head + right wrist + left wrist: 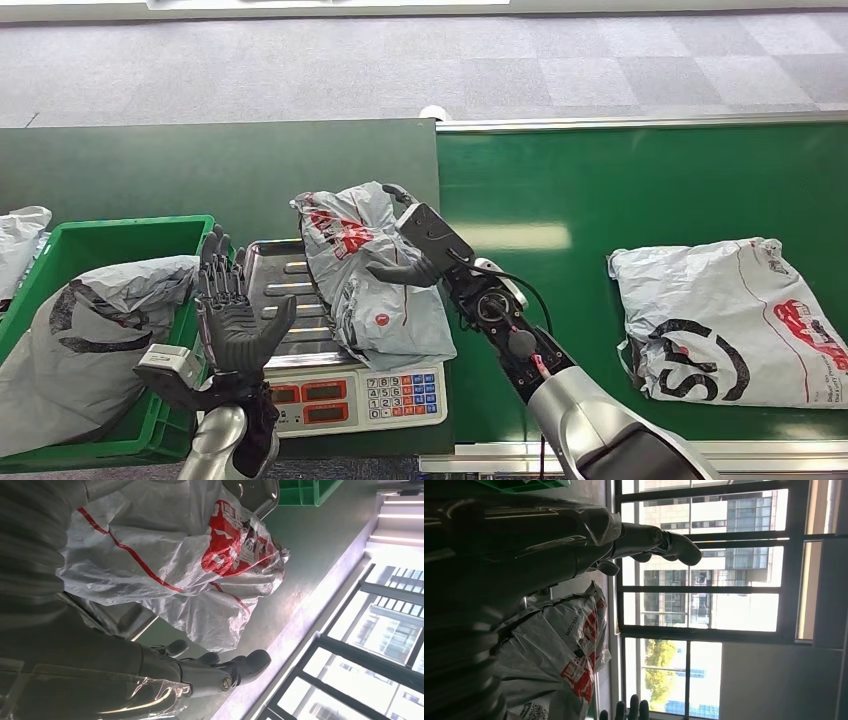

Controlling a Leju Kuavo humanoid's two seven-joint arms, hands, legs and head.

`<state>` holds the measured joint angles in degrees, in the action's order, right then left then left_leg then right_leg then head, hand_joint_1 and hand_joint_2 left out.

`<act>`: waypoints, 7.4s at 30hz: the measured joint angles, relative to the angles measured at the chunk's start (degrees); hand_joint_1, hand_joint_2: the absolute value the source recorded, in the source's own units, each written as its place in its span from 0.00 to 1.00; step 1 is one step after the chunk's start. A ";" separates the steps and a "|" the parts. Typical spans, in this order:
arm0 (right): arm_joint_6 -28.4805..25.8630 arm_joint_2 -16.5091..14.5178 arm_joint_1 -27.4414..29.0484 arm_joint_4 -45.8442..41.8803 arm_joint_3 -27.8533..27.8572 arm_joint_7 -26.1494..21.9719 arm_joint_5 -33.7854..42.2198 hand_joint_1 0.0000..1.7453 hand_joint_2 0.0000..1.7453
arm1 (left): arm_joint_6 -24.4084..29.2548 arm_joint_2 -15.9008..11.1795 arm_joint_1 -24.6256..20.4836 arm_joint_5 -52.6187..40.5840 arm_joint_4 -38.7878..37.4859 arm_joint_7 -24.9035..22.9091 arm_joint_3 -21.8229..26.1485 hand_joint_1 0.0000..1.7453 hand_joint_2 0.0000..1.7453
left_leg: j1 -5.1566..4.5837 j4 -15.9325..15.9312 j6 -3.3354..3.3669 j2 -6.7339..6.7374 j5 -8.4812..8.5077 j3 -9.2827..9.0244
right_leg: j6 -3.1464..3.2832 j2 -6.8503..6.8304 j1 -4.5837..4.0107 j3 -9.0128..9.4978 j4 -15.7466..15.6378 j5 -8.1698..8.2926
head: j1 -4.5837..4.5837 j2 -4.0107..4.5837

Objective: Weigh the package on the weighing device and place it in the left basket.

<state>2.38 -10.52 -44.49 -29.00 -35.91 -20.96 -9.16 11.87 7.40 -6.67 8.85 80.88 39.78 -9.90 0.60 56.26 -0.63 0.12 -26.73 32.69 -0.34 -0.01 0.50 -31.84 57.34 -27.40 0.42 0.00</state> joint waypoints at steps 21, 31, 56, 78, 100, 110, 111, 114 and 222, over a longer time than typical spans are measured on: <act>-4.25 3.57 21.99 -20.49 15.35 -4.64 3.49 0.00 1.00 | -7.99 0.21 2.57 -7.21 1.73 -3.82 0.70 0.00 1.00 | 0.00 0.00 0.00 -0.04 -0.04 0.02 | -0.01 -0.02 0.01 -0.01 -0.03 -0.02 | 0.01 0.00; -5.15 2.65 30.80 -29.23 25.32 -7.53 0.78 0.00 1.00 | -14.62 0.79 2.64 -13.35 0.46 -6.59 0.35 0.00 0.50 | 0.00 -0.01 -0.01 0.00 -0.04 0.02 | 0.00 0.00 0.00 -0.02 -0.03 -0.02 | 0.01 0.00; -5.34 0.71 33.19 -33.79 29.94 -7.69 -2.07 0.00 1.00 | 5.20 -0.22 -0.49 -60.08 -3.23 -17.47 -6.69 0.00 1.00 | 0.00 -0.01 -0.01 -0.01 -0.04 0.02 | 0.00 0.00 0.01 -0.02 -0.03 -0.01 | 0.01 0.00; -3.24 0.10 33.31 -33.82 31.93 -7.67 -4.25 0.00 1.00 | -6.75 -0.45 -4.49 -65.93 -14.98 -21.88 -10.92 0.00 1.00 | -0.01 -0.01 0.00 -0.02 -0.03 0.00 | -0.01 -0.01 0.01 0.03 -0.03 -0.01 | 0.02 0.00; -3.07 -0.38 34.41 -35.01 32.54 -6.74 -4.49 0.00 1.00 | 14.28 -0.40 -2.39 -61.80 -12.62 -17.28 -9.53 1.00 1.00 | 0.00 -0.02 -0.01 -0.04 -0.03 -0.07 | 0.00 -0.04 0.00 0.10 -0.02 -0.02 | 0.01 0.00; -3.34 -0.38 34.35 -35.01 32.59 -6.75 -4.14 0.00 1.00 | 20.28 0.00 -2.36 -60.77 -12.36 -14.99 -8.90 1.00 1.00 | -0.01 -0.02 -0.01 -0.04 -0.03 -0.06 | 0.00 -0.04 0.01 0.09 -0.02 -0.02 | 0.02 0.00; -3.43 -0.38 34.35 -35.01 32.59 -6.75 -4.10 0.00 1.00 | 21.28 0.09 -2.35 -60.14 -12.17 -14.35 -8.76 1.00 1.00 | -0.01 -0.02 -0.01 -0.04 -0.03 -0.06 | 0.00 -0.04 0.01 0.09 -0.02 -0.02 | 0.02 0.00; -3.67 -0.39 34.33 -35.01 32.59 -6.75 -3.90 0.00 1.00 | 24.93 0.33 -2.34 -57.77 -11.09 -11.74 -8.30 1.00 1.00 | 0.00 -0.02 -0.01 -0.04 -0.03 -0.05 | 0.00 -0.04 0.00 0.08 -0.02 -0.02 | 0.01 0.00; -7.48 0.32 36.75 -34.73 29.56 -6.84 -0.68 0.00 1.00 | 27.23 9.02 -7.25 -47.68 7.56 -0.02 55.11 0.00 0.00 | 0.00 -0.04 -0.02 -0.03 -0.02 0.00 | 0.01 -0.03 -0.01 0.02 -0.02 -0.03 | 0.00 0.00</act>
<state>-5.10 -10.21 -7.74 -63.73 -6.35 -27.80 -9.84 39.10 16.42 -13.92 -38.83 88.43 39.76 45.21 0.60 56.22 -0.65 0.09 -26.75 32.70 -0.33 -0.04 0.49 -31.82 57.33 -27.43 0.42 0.00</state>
